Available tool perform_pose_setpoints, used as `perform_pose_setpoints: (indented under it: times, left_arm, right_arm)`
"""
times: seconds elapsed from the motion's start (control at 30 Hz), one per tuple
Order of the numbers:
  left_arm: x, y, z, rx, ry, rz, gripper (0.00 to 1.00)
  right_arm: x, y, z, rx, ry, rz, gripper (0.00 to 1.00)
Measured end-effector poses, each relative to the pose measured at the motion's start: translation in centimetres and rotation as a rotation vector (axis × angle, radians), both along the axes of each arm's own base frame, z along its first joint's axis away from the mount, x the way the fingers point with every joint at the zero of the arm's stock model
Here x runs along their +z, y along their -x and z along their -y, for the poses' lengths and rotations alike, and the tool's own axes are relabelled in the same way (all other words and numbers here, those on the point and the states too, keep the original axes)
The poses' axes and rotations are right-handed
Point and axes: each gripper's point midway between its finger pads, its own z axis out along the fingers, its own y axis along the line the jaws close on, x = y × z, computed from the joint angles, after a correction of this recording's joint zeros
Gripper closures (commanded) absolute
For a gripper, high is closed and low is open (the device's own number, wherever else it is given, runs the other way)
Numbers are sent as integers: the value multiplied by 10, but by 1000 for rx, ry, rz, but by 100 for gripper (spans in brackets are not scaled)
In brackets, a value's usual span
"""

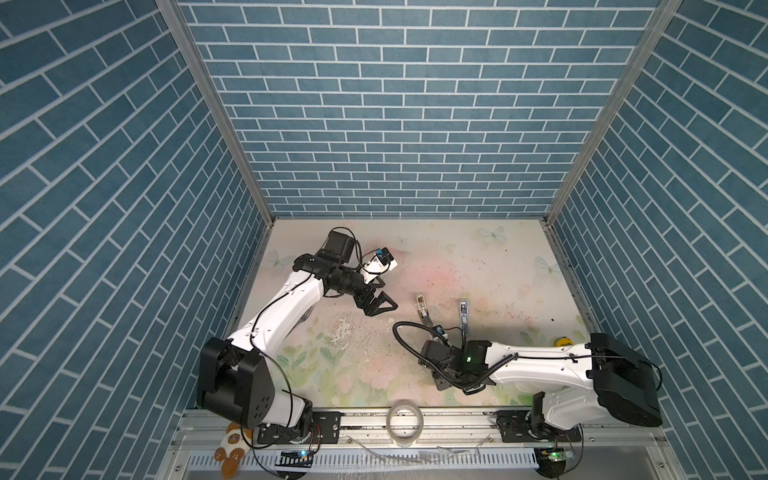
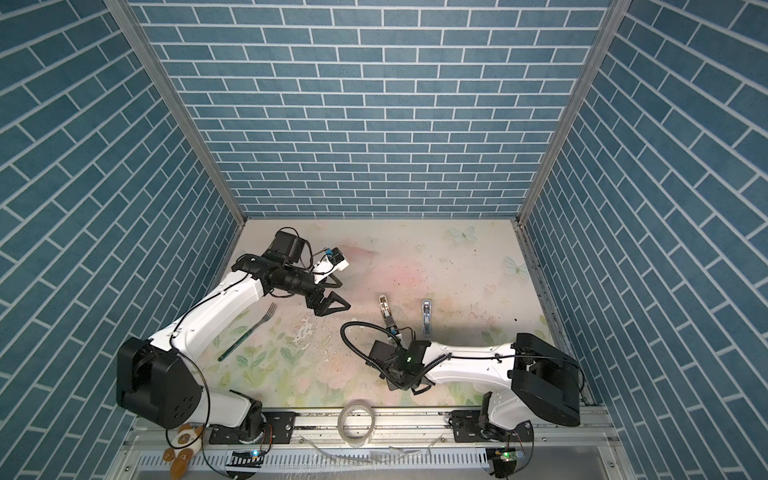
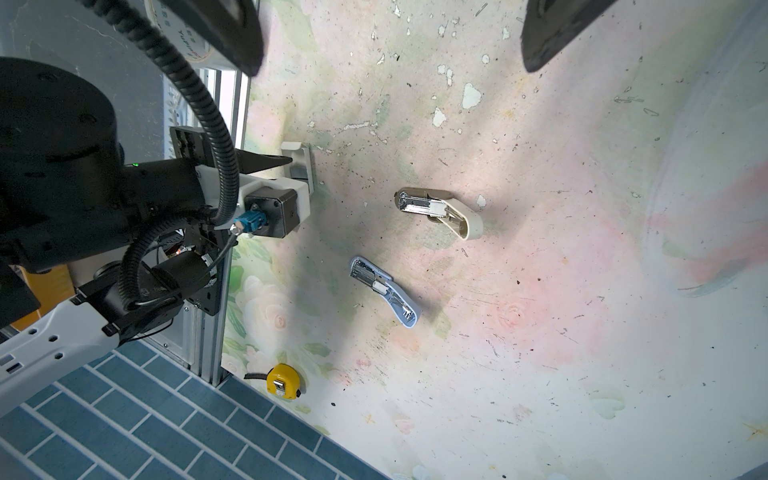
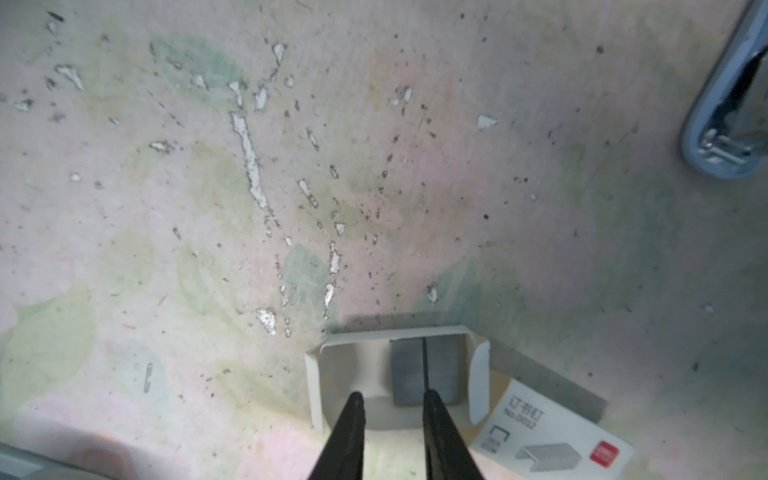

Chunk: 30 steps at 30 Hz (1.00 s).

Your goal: Load the staples into the stapler

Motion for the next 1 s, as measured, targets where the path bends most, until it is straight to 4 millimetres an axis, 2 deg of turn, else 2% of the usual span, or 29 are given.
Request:
perform_pose_setpoints:
  times: [0.5,1.0]
  left_arm:
    - [0,-1,1,-1,4,4,2]
    - [-2,-1,1,0,5,6,2]
  right_arm:
    - [-4,-6,-8,-3,-20,-15,74]
    - [-8,-8,-4,-14,1,-20,74]
